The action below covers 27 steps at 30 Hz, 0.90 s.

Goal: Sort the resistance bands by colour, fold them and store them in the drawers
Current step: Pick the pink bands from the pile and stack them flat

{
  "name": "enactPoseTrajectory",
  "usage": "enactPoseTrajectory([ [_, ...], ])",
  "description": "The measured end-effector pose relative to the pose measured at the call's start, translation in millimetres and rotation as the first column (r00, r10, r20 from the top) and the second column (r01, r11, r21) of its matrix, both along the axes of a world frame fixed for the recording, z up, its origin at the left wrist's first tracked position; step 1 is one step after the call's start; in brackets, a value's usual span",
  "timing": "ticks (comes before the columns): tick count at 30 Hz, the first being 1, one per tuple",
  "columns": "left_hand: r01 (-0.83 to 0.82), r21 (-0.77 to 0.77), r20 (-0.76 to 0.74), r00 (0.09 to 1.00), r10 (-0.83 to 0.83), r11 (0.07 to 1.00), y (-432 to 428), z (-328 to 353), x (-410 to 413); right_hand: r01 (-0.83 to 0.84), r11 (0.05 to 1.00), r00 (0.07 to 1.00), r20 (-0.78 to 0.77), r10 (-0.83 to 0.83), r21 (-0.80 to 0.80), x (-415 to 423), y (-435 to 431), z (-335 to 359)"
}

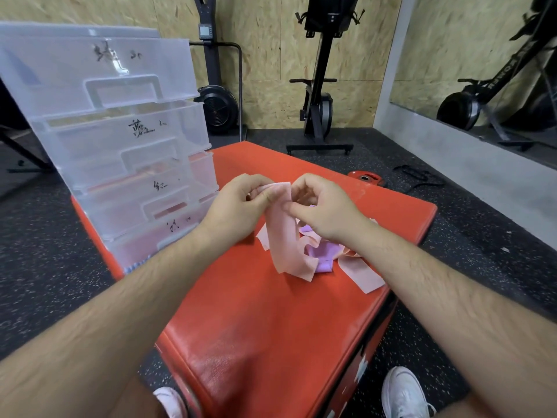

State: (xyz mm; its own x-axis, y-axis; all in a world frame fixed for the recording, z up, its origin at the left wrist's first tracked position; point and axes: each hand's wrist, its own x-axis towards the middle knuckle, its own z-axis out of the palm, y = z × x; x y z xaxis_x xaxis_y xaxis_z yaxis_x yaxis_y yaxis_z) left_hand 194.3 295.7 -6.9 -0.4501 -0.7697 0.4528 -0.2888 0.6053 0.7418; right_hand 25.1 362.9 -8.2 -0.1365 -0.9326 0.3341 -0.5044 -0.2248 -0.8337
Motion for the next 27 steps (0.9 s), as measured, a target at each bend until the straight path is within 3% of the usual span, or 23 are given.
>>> enactPoseTrajectory([
  [3,0.092,0.347,-0.193,0.981,-0.025,0.933,5.7,2.1,-0.1,0.008,0.998,0.994,-0.108,-0.016,-0.07,9.9,1.0,-1.8],
  [4,0.105,0.398,-0.223,0.975,-0.016,0.912,4.1,0.7,1.4,-0.023,0.998,0.989,-0.149,0.014,-0.053,12.5,2.3,-1.8],
  [7,0.038,0.344,-0.137,0.99,0.011,0.938,-1.7,-4.5,10.2,-0.086,0.996,0.989,-0.118,0.09,0.039,15.5,4.8,-4.5],
  [10,-0.028,0.148,0.063,0.998,0.019,0.989,-1.8,-8.8,20.9,-0.063,0.998,0.996,-0.059,0.062,-0.015,14.1,-3.7,-9.0],
  [15,0.04,0.004,0.086,0.996,-0.041,0.999,-0.2,-8.7,38.8,-0.29,0.941,0.955,-0.003,0.295,0.176,20.9,-24.0,-25.1],
  [20,-0.037,0.13,0.016,0.999,0.036,0.991,-11.4,-15.2,61.2,-0.279,0.92,0.954,-0.034,0.299,0.274,23.9,-29.9,-27.2],
  [24,-0.108,0.271,-0.067,0.989,0.131,0.957,-22.8,-20.9,79.4,-0.232,0.847,0.92,-0.176,0.351,0.478,-1.0,-16.4,-21.0],
  [27,-0.138,0.36,-0.038,0.986,0.162,0.923,-29.8,-31.6,90.3,-0.152,0.816,0.921,-0.219,0.321,0.558,-28.4,-3.4,-26.3],
])
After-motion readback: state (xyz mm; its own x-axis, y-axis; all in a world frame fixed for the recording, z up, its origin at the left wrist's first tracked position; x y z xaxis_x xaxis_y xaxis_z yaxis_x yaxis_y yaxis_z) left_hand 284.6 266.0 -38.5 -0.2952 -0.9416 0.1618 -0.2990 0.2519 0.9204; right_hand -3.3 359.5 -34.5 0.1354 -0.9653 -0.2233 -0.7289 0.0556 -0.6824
